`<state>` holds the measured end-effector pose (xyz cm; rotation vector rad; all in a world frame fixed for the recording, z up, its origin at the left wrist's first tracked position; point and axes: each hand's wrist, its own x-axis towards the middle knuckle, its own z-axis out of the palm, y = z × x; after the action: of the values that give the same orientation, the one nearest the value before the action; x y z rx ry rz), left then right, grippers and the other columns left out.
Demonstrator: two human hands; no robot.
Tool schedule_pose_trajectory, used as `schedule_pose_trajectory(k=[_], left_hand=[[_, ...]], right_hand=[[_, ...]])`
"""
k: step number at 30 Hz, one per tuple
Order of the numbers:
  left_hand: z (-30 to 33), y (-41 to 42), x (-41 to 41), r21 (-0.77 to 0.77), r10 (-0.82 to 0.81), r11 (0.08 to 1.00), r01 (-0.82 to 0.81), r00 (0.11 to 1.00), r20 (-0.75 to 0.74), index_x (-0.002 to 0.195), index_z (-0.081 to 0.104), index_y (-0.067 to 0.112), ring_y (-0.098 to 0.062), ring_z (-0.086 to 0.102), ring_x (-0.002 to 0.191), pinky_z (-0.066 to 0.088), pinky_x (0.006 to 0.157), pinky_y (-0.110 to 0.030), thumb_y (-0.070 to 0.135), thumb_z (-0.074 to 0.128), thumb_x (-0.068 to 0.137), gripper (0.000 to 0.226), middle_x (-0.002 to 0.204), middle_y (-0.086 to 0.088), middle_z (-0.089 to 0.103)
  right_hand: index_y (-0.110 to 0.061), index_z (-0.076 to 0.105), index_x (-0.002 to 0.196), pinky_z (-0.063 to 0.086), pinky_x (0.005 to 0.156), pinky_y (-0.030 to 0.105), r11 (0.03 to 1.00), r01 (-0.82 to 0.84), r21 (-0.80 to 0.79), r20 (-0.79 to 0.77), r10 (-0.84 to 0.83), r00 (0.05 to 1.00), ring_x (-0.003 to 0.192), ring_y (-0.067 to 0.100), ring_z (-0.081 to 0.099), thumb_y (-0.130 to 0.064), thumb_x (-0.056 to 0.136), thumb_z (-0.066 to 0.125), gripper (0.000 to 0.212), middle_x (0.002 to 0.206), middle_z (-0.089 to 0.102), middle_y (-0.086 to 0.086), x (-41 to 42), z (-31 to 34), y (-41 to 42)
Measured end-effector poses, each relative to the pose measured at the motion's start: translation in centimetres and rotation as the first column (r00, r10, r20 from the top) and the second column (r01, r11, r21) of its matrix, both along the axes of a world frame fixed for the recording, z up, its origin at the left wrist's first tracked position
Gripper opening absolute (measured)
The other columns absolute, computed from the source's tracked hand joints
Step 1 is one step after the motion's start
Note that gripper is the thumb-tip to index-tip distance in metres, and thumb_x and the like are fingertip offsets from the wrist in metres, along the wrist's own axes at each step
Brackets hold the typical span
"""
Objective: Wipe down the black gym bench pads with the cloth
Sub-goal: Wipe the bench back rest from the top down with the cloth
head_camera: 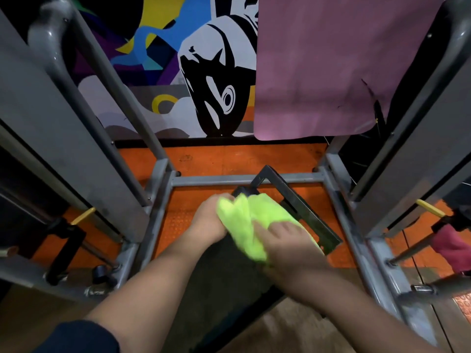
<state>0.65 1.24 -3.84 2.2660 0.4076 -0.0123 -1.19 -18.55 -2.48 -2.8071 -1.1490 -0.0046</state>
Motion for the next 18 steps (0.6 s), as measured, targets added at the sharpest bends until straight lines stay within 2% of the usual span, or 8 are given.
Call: schedule_pose_trajectory(k=[3,4,6,8,10,12,14,18], left_hand=[[-1.1,1.1,-0.9,-0.008,0.018,1.000,-0.019,0.998,-0.055,0.117,0.065,0.025,-0.016,0.059,0.110,0.046,0.100,-0.039,0.025,0.050,0.094,0.028,0.121,0.004,0.064],[-1.5,1.5,-1.1,-0.013,0.017,1.000,-0.018,0.998,-0.059,0.119,0.065,0.026,-0.014,0.058,0.111,0.046,0.100,-0.038,0.024,0.049,0.095,0.029,0.122,0.005,0.063],[-2.0,2.1,-1.4,-0.045,0.015,0.999,-0.017,0.999,-0.047,0.119,0.065,0.027,-0.012,0.059,0.109,0.048,0.098,-0.035,0.025,0.048,0.095,0.029,0.121,0.007,0.064],[-2.4,2.6,-1.8,-0.052,0.017,0.998,-0.018,0.999,-0.030,0.118,0.065,0.027,-0.012,0.060,0.105,0.049,0.089,-0.027,0.027,0.048,0.096,0.028,0.120,0.008,0.064],[-2.8,3.3,-2.2,-0.026,0.001,1.000,-0.002,1.000,-0.022,0.119,0.065,0.027,-0.010,0.058,0.108,0.047,0.089,-0.025,0.028,0.048,0.096,0.028,0.122,0.010,0.062],[-3.1,4.2,-2.7,0.010,-0.026,1.000,0.026,0.999,-0.018,0.121,0.064,0.028,-0.010,0.056,0.112,0.044,0.096,-0.028,0.029,0.048,0.096,0.029,0.122,0.010,0.062],[-3.7,5.1,-2.9,0.023,-0.031,0.999,0.032,0.999,-0.017,0.121,0.064,0.027,-0.011,0.056,0.113,0.043,0.097,-0.030,0.028,0.049,0.096,0.029,0.123,0.008,0.062],[-5.5,6.4,-3.5,0.075,-0.044,0.996,0.046,0.999,-0.029,0.122,0.063,0.026,-0.015,0.054,0.117,0.043,0.100,-0.033,0.029,0.049,0.097,0.029,0.127,0.003,0.061]], right_hand=[[-0.022,0.070,0.108,0.048,0.092,0.055,0.986,0.037,-0.164,0.014,-0.036,0.999,0.102,0.036,0.061,-0.061,0.053,0.085,0.069,0.100,0.065,0.009,-0.7,-2.0,1.2],[-0.024,0.069,0.111,0.044,0.097,0.061,0.984,0.056,-0.172,0.014,-0.054,0.998,0.112,0.040,0.058,-0.066,0.053,0.083,0.073,0.109,0.064,0.013,-0.6,-2.0,1.9],[-0.032,0.045,0.142,0.022,0.108,0.070,0.971,0.062,-0.233,-0.017,-0.068,0.998,0.141,0.047,0.031,-0.071,0.066,0.073,0.090,0.149,0.041,0.021,-0.4,-1.6,3.3],[-0.032,0.014,0.156,0.008,0.112,0.069,0.942,0.037,-0.332,-0.013,-0.044,0.999,0.149,0.047,0.002,-0.063,0.087,0.059,0.088,0.164,0.007,0.019,-0.6,-2.1,3.8],[-0.024,0.020,0.156,0.014,0.113,0.066,0.931,0.006,-0.366,0.018,0.000,1.000,0.147,0.046,0.008,-0.053,0.093,0.056,0.078,0.161,0.015,0.020,-1.4,-2.1,3.7],[-0.022,0.036,0.149,0.019,0.110,0.062,0.940,0.027,-0.339,0.056,-0.008,0.998,0.140,0.042,0.023,-0.061,0.092,0.051,0.070,0.151,0.032,0.016,-1.6,-1.6,3.8],[-0.026,0.046,0.137,0.023,0.106,0.060,0.947,0.066,-0.314,0.089,-0.040,0.995,0.132,0.039,0.029,-0.064,0.093,0.043,0.058,0.141,0.038,0.012,-1.2,-1.3,5.0],[-0.022,0.060,0.100,0.043,0.078,0.048,0.964,-0.008,-0.267,0.123,0.042,0.991,0.097,0.034,0.050,-0.026,0.083,0.058,0.017,0.105,0.058,0.011,-2.5,-3.6,5.5]])
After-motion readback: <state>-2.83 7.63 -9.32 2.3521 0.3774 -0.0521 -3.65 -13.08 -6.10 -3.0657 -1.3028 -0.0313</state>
